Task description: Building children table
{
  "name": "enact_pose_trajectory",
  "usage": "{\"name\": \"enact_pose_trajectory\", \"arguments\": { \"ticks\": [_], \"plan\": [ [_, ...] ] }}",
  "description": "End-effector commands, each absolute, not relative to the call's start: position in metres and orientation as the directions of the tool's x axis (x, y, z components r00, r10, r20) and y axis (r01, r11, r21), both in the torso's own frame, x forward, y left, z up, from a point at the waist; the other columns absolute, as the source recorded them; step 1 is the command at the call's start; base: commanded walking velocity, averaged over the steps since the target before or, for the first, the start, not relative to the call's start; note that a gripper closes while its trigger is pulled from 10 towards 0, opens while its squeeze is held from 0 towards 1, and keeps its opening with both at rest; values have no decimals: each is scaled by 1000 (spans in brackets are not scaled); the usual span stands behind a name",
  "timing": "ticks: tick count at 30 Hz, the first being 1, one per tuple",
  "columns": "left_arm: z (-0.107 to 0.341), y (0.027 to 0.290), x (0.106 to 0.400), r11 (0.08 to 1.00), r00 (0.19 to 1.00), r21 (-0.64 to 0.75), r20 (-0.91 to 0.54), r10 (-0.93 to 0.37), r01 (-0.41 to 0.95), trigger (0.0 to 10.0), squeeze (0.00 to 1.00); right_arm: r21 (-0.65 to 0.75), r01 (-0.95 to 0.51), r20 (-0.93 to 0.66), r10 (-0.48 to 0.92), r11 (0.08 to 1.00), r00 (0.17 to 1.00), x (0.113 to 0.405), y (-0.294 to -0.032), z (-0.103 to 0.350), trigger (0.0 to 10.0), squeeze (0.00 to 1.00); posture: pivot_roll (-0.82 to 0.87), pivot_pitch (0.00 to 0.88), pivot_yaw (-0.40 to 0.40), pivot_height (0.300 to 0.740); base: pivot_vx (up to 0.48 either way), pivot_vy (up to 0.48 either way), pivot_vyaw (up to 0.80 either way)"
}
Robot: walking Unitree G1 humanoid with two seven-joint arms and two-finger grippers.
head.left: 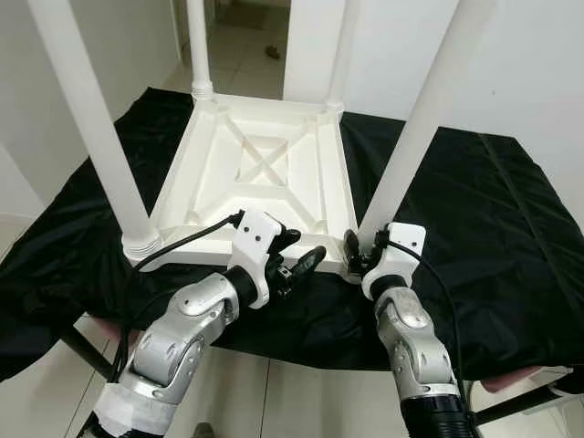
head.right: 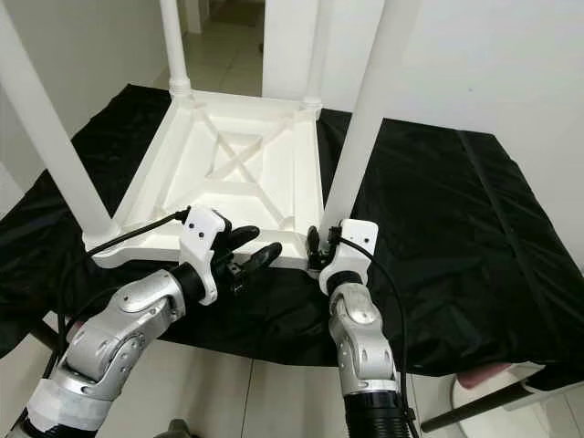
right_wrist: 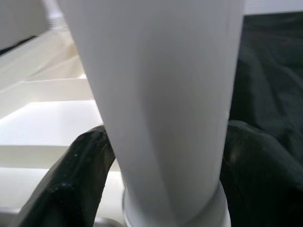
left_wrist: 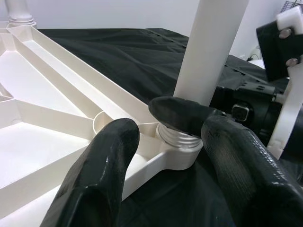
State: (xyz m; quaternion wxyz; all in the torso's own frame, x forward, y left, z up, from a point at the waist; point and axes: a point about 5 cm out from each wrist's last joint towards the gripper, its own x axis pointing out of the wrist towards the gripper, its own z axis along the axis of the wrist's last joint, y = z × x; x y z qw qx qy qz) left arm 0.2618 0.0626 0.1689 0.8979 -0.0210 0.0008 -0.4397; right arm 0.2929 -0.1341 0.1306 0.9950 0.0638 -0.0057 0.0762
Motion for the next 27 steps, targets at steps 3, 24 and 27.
{"name": "enact_pose_trajectory", "arguments": {
  "ticks": [3, 24, 27],
  "plan": [
    [169, 59, 260, 570, 570, -37, 19, -821, 821, 10000, 0, 67, -268, 59, 264, 961, 963, 292, -143, 137, 10000, 0, 35, 0, -35, 740, 0, 0, 0],
    [169, 54, 261, 545, 546, -29, 23, -838, 838, 10000, 0, -125, -692, -115, 682, 711, 722, 311, -171, 118, 6980, 0, 23, 0, -6, 740, 0, 0, 0],
    [170, 53, 262, 539, 540, -22, 21, -842, 842, 10000, 0, -106, -689, -105, 681, 717, 724, 311, -172, 115, 0, 0, 23, 0, -1, 740, 0, 0, 0]
  ]
}}
